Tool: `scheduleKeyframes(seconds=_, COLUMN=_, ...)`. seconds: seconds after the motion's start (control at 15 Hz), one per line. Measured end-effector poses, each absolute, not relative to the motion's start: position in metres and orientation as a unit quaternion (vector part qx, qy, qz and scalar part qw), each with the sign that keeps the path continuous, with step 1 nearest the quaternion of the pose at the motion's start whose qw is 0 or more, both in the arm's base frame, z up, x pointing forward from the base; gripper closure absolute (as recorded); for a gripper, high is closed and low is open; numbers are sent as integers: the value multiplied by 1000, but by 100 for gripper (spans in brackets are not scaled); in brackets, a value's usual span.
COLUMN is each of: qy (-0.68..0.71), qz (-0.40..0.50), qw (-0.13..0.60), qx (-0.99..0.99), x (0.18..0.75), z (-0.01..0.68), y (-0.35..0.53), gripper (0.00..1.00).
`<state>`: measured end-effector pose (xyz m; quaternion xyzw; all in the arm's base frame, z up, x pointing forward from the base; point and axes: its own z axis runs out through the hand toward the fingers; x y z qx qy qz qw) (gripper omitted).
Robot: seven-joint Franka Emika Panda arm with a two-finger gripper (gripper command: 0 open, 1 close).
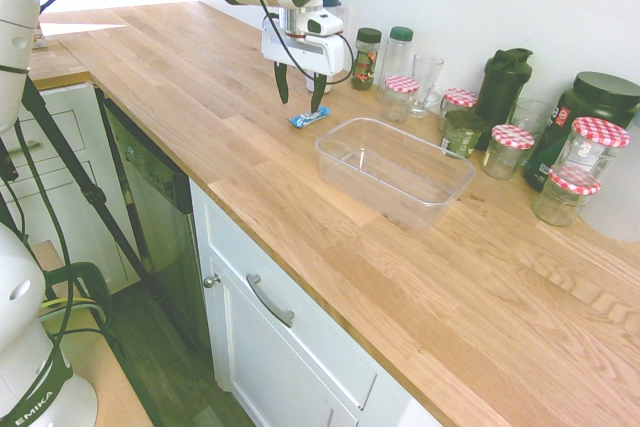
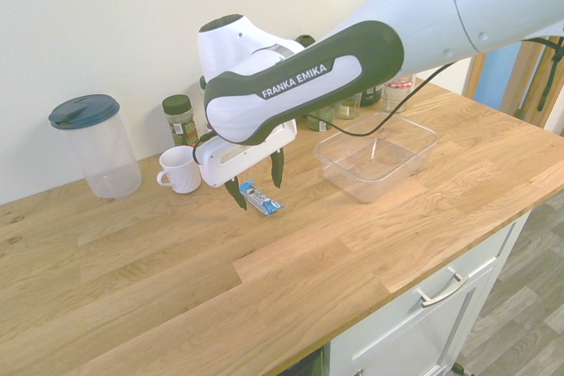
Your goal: Put the protein bar into the container
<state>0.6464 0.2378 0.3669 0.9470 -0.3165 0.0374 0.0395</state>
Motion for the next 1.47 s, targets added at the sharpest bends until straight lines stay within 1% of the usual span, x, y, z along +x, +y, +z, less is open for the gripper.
scheduleKeyframes(seconds=0.2, qy=-317, qz=28, qw=40, qx=947, x=655, z=354, y=231, gripper=0)
scheduleKeyframes(seconds=0.27, qy=-318, qz=24, qw=37, qx=947, x=657, z=351, y=229, gripper=100)
scheduleKeyframes(seconds=0.53, qy=-313, qz=18, qw=25, qx=949, x=661, z=351, y=226, gripper=100)
scheduleKeyframes(seconds=0.93, qy=-309, qz=18, qw=23, qx=951, x=665, z=336, y=224, gripper=100)
scheduleKeyframes(seconds=1.47, qy=-308, qz=20, qw=24, qx=951, x=667, z=336, y=219, gripper=100)
